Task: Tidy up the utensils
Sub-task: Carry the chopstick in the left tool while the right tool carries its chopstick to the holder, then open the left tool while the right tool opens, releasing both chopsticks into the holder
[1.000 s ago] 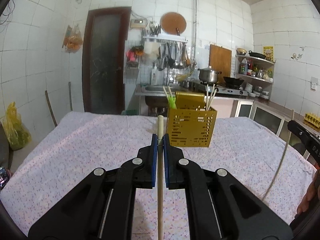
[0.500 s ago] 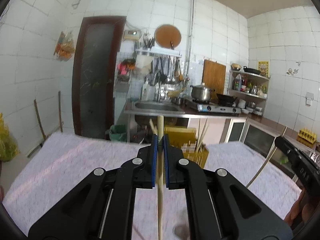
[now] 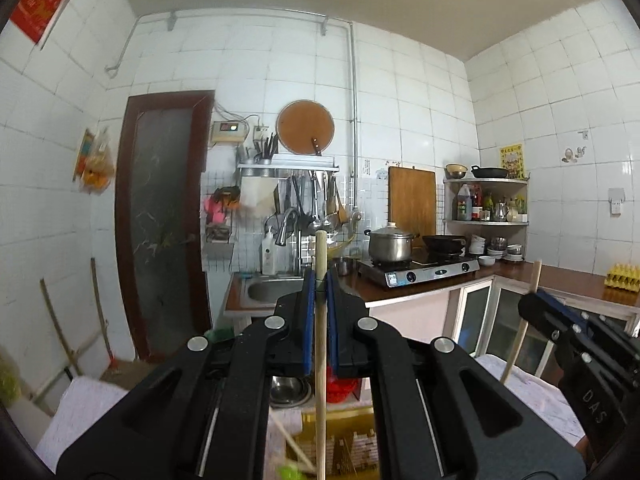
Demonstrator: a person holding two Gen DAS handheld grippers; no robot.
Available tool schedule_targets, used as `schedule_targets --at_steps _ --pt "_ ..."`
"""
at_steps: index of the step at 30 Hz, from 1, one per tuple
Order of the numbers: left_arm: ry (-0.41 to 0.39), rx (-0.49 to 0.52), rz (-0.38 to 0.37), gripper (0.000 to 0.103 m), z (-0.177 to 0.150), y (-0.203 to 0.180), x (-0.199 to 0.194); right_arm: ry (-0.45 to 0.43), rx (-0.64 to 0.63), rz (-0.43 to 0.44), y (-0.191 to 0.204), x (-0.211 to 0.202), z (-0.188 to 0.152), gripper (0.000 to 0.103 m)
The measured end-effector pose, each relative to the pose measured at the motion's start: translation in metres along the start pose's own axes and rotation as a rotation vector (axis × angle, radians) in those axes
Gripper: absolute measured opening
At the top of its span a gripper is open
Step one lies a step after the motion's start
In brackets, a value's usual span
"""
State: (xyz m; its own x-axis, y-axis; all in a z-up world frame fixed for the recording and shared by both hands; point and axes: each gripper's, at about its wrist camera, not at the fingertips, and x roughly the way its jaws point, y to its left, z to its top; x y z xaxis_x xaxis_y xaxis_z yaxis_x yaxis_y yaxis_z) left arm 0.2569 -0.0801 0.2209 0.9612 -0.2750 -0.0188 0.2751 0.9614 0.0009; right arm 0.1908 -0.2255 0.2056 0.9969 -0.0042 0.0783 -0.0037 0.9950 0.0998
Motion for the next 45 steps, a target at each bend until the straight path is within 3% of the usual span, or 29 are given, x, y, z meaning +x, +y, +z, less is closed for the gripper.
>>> schedule_targets --at_steps 4,11,21,22,23,24,25,26,28,32,34,38,45 --pt "0.02 -0.011 0.013 0.005 -0.014 0.006 0.041 0.011 0.039 0.025 -0.002 0.033 -0.004 0.006" --pt "0.11 -0.054 0.047 0.005 -0.066 0.022 0.086 0.11 0.03 0.023 -0.004 0.074 -0.047 0.006" --pt "0.198 -0.042 0.081 0.006 -0.093 0.033 0.082 0.32 0.012 -0.045 -0.017 0.091 -0.089 0.008" --pt "0.218 -0.047 0.094 0.009 -0.091 0.037 0.075 0.336 0.014 -0.057 -0.02 0.088 -0.09 0.015" --pt "0.232 -0.053 0.101 0.02 -0.09 0.04 0.07 0.352 0.021 -0.066 -0.023 0.085 -0.089 0.027" --pt "0.247 -0.063 0.108 0.028 -0.089 0.045 0.062 0.363 0.038 -0.072 -0.026 0.077 -0.088 0.05" --pt "0.25 -0.071 0.122 0.044 -0.088 0.051 0.05 0.365 0.046 -0.079 -0.029 0.069 -0.087 0.059" --pt "0.249 -0.073 0.135 0.057 -0.086 0.054 0.041 0.376 0.047 -0.09 -0.031 0.058 -0.086 0.059" --pt "0.265 -0.061 0.154 0.074 -0.087 0.06 0.015 0.409 0.046 -0.104 -0.034 0.042 -0.087 0.059" --pt "0.324 -0.046 0.178 0.09 -0.095 0.068 -0.028 0.473 0.04 -0.115 -0.034 0.001 -0.095 0.07" --pt "0.34 -0.053 0.196 0.098 -0.103 0.072 -0.051 0.502 0.023 -0.12 -0.031 -0.017 -0.104 0.074" --pt "0.403 -0.056 0.228 0.098 -0.131 0.078 -0.091 0.567 0.01 -0.128 -0.027 -0.045 -0.124 0.077" --pt "0.519 -0.069 0.238 0.098 -0.182 0.078 -0.129 0.65 0.036 -0.139 -0.018 -0.087 -0.164 0.079"
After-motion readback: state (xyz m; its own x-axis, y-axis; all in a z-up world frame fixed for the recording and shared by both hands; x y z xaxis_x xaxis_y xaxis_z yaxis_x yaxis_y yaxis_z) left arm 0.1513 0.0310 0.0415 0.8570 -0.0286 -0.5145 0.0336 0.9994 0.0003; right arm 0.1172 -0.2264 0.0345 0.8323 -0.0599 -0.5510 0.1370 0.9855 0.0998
